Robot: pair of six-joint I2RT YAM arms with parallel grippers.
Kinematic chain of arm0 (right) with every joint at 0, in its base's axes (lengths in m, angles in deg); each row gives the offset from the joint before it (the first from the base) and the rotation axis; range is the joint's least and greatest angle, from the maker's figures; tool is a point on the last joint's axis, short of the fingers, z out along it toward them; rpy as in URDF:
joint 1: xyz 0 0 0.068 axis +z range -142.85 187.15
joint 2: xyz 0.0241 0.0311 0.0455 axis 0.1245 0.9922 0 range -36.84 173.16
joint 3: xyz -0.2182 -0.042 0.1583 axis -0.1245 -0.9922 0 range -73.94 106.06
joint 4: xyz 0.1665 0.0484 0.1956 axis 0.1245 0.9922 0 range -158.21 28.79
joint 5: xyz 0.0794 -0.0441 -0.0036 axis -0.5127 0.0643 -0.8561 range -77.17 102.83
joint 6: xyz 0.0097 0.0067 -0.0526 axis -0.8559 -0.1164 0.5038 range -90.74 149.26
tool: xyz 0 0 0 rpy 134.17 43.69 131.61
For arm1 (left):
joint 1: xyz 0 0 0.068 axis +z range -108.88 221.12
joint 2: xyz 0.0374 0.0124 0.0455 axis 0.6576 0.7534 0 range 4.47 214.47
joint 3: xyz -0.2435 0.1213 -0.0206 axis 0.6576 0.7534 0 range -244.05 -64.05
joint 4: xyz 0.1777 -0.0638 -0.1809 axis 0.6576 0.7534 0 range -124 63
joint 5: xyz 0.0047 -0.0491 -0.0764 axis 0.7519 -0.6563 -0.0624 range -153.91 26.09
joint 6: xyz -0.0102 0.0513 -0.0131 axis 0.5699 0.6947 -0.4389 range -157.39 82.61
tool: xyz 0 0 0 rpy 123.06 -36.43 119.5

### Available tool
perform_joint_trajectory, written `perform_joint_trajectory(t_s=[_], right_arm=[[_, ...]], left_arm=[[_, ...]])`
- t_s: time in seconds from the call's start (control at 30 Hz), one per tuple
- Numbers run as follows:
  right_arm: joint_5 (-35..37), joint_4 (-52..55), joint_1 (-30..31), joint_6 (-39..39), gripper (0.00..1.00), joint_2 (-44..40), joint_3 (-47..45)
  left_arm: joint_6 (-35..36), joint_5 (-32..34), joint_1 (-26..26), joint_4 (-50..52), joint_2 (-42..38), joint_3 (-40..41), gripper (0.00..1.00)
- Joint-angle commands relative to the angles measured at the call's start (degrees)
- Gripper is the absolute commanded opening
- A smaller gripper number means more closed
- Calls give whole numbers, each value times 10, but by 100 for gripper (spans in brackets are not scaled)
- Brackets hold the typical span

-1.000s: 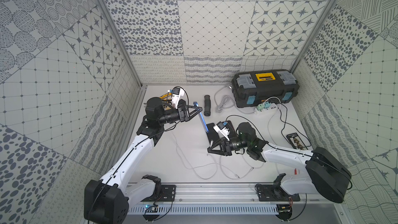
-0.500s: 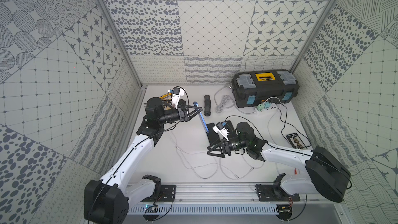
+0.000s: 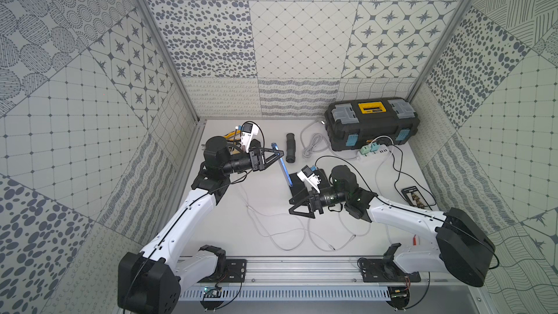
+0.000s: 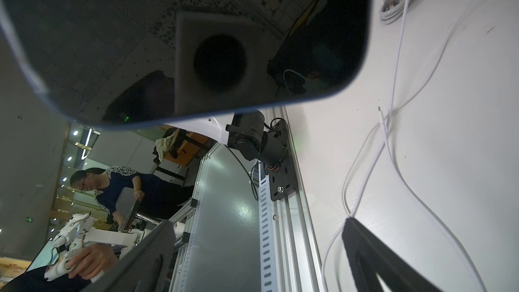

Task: Unplug the charging cable from the phone
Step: Remove the charging cable from the phone, then place the phone at the center of the board.

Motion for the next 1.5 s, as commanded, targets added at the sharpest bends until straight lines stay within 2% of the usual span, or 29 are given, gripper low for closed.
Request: perform_joint_trajectory(t_s=[0.0, 0.47, 1.23, 1.47], right_arm=[[-5, 3, -7, 14, 97, -14, 22], [-39, 19, -20, 22, 97, 11, 101], [-66, 22, -28, 28, 97, 83, 179], [-86, 13, -31, 17, 91, 99, 193]], left_arm=[[-17, -32, 2, -68, -6, 0, 0], [-51, -57, 2, -143, -3, 32, 0], [-60, -69, 3, -159, -10, 32, 0], [-64, -79, 2, -164, -10, 34, 0]])
